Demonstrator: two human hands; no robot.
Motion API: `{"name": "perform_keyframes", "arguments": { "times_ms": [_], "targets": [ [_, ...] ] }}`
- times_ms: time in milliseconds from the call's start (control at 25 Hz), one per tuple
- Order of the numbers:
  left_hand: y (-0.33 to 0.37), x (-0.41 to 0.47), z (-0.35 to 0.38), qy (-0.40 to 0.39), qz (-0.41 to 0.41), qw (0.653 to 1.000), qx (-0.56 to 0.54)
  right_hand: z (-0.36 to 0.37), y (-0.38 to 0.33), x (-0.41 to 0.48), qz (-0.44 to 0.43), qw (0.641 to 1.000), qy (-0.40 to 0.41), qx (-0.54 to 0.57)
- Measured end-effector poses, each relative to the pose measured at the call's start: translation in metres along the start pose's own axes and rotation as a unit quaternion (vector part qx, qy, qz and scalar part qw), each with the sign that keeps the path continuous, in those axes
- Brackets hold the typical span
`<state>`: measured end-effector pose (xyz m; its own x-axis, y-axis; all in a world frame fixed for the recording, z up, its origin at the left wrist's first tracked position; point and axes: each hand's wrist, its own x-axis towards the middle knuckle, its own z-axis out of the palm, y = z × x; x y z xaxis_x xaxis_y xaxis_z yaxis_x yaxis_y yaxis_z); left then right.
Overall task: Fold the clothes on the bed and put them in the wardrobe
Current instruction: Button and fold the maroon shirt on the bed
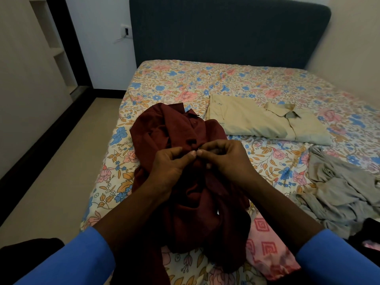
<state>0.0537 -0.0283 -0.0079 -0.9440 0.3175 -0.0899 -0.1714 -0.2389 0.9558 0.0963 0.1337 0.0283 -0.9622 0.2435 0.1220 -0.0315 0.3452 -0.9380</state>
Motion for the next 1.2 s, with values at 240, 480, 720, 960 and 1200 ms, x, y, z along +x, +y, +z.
{"name": "perform_keyframes", "arguments": {
  "times_ms": [240, 480, 720, 960, 1200],
  "targets": [
    [0.008, -0.002, 0.001, -0.076, 0.041, 0.994, 0.063, 0.007, 0.003, 0.003, -0.024, 0.997, 0.026, -0.074],
    [0.036, 0.043, -0.002, -0.094, -0.097, 0.985, 0.112, 0.005, 0.015, 0.024, 0.057, 0.992, -0.004, 0.112],
    [0.058, 0.181, 0.004, 0.061, 0.118, 0.778, 0.614, 0.02, 0.034, 0.039, -0.019, 0.999, 0.038, -0.023],
    [0.034, 0.266, 0.009, -0.038, 0.045, 0.666, 0.743, 0.026, 0.049, 0.047, -0.055, 0.998, 0.01, -0.026],
    [0.161, 0.365, 0.025, 0.261, 0.153, 0.786, 0.54, 0.022, 0.068, 0.072, 0.038, 0.997, 0.064, 0.029]
  ]
}}
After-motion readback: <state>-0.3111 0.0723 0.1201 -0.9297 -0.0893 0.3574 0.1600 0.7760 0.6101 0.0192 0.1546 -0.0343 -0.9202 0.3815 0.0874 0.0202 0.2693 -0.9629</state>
